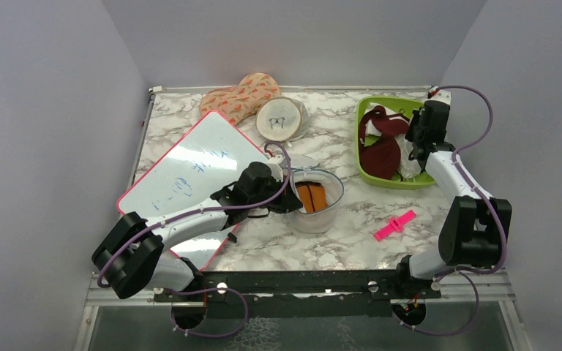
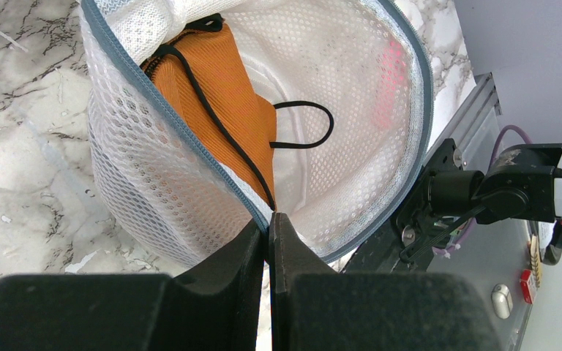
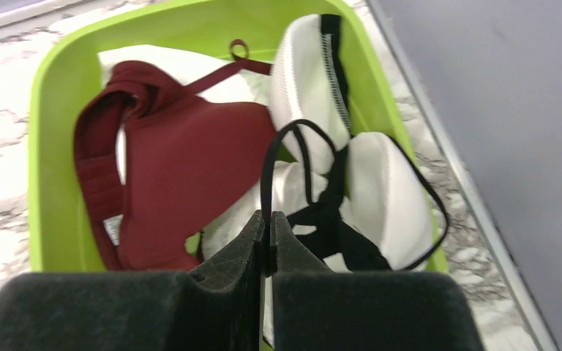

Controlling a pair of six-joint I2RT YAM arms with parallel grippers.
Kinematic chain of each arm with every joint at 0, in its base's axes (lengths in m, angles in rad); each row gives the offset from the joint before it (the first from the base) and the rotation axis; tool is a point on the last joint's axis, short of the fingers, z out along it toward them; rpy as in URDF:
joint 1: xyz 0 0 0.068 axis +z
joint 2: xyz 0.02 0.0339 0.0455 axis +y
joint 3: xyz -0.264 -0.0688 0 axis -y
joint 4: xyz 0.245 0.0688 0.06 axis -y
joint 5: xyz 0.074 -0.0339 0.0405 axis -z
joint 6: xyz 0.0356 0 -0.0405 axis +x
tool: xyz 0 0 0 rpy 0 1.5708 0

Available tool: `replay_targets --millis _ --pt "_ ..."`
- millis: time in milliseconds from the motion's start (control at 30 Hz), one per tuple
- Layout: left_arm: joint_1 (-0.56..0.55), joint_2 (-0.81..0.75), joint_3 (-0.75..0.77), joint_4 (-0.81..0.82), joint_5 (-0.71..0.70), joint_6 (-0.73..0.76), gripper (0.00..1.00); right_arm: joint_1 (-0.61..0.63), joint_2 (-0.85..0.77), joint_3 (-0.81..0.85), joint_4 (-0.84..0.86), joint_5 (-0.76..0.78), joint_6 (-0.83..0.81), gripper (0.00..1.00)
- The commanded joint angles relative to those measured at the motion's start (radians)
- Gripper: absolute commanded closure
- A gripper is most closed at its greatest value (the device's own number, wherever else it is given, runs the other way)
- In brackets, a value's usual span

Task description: Unzip the laundry bag and remove the bra

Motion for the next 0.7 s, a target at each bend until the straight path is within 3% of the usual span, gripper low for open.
replay_targets --millis 0,167,233,467,567,667 --pt "-0.006 -0.027 0.022 -0.001 0.000 0.002 1.00 -0.006 0.017 0.045 -0.019 -0.223 0.050 0.99" --pt "-0.006 -0.029 0.025 -0.002 -0.010 0.000 1.00 -0.006 -0.048 -0.015 0.036 -0.549 0.107 0.98" --pt "-0.006 -0.030 0.024 -0.003 -0.011 0.000 1.00 -0.006 -0.061 -0.041 0.063 -0.603 0.124 0.96" --pt "-0.006 -0.035 0.008 0.023 -0.008 -0.003 1.00 -0.006 -0.067 -0.044 -0.039 -0.318 0.144 0.87" --pt "-0.006 -0.031 0.016 0.028 0.006 0.002 1.00 -0.006 -0.096 -0.036 -0.072 -0.220 0.147 0.64" --pt "-0.005 -0.023 0.026 0.024 0.012 0.014 1.00 -0.006 -0.151 -0.024 -0.082 -0.250 0.148 0.36"
